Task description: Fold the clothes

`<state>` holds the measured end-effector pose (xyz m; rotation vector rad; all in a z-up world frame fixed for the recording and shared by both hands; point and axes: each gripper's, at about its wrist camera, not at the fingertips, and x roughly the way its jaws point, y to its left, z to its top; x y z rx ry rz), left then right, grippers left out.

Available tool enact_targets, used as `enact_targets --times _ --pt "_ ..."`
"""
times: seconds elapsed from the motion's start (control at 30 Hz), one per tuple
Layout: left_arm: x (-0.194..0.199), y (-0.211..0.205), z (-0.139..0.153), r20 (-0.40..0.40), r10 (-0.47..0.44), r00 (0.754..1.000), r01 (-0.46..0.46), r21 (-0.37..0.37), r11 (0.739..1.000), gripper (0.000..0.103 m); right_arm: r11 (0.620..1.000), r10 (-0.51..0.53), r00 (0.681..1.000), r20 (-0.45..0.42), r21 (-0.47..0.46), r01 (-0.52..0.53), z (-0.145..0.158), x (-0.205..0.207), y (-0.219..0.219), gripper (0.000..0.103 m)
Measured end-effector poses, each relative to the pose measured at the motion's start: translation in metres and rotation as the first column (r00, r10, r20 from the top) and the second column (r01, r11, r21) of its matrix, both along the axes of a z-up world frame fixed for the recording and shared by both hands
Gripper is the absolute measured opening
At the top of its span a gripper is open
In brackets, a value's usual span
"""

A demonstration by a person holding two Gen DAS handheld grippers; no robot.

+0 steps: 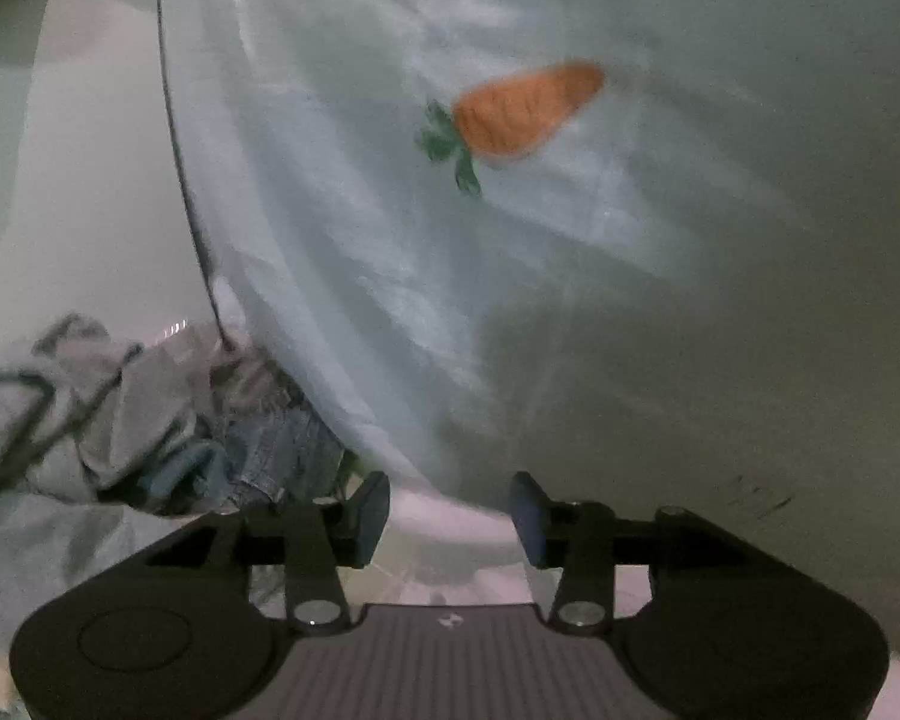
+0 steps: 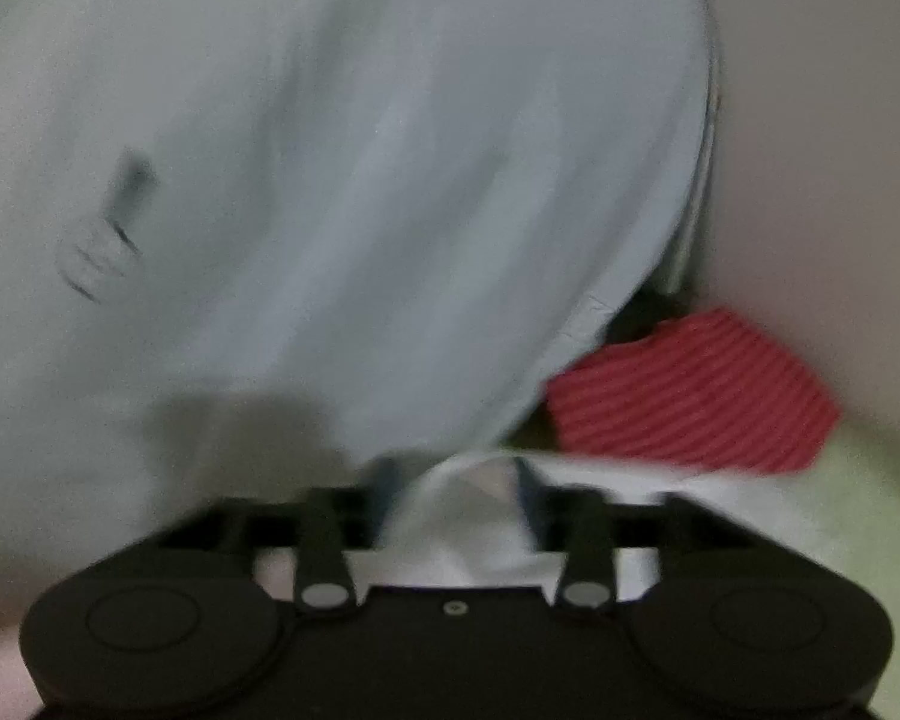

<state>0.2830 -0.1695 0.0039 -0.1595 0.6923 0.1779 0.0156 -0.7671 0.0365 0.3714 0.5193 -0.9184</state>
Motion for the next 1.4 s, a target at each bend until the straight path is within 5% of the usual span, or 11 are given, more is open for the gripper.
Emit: enact_targets --times 0.07,0.13,0.37,0.53,0.77,1.13,1.23,1.3,1.4 --pt "0.026 -0.015 -0.008 -0.011 -0.01 1.0 0.01 0.043 0.999 0.068 0.999 0.042 0.999 -0.004 -0.005 -0.042 -0.009 -0.001 0.011 0.08" --pt "0.04 -0.021 -0.02 -0.045 -0.009 0.999 0.013 0.078 0.997 0.069 0.998 0.057 0.998 -0.013 0.026 -0.057 -0.027 -0.016 0.027 0.088" --pt "-0.028 0.033 -0.079 -0.256 0.089 0.963 -0.079 0.049 0.996 0.075 0.947 -0.039 0.996 -0.083 0.314 0.063 -0.103 -0.074 0.063 0.087" --pt "-0.039 0.037 -0.091 -0.269 0.093 0.959 -0.092 0.017 0.996 0.076 0.954 0.013 0.991 -0.132 0.298 0.027 -0.109 -0.064 0.087 0.088" --pt "-0.033 0.039 -0.092 -0.279 0.121 0.953 -0.126 0.003 0.992 0.084 0.949 -0.06 0.982 -0.181 0.295 0.112 -0.105 -0.084 0.123 0.088" --pt "-0.03 0.053 -0.106 -0.285 0.127 0.95 -0.157 -0.086 0.984 0.088 0.891 -0.086 0.975 -0.203 0.422 0.166 -0.14 -0.08 0.116 0.097" --pt "-0.032 0.053 -0.104 -0.252 0.089 0.964 -0.117 -0.097 0.988 0.072 0.891 -0.084 0.976 -0.201 0.424 0.165 -0.144 -0.075 0.11 0.101" --pt "-0.034 0.054 -0.102 -0.232 0.074 0.97 -0.104 -0.119 0.987 0.047 0.893 -0.078 0.977 -0.199 0.422 0.157 -0.144 -0.073 0.108 0.099" --pt "-0.038 0.054 -0.099 -0.22 0.049 0.974 -0.087 -0.163 0.983 0.024 0.91 -0.017 0.983 -0.181 0.405 0.09 -0.14 -0.071 0.111 0.073"
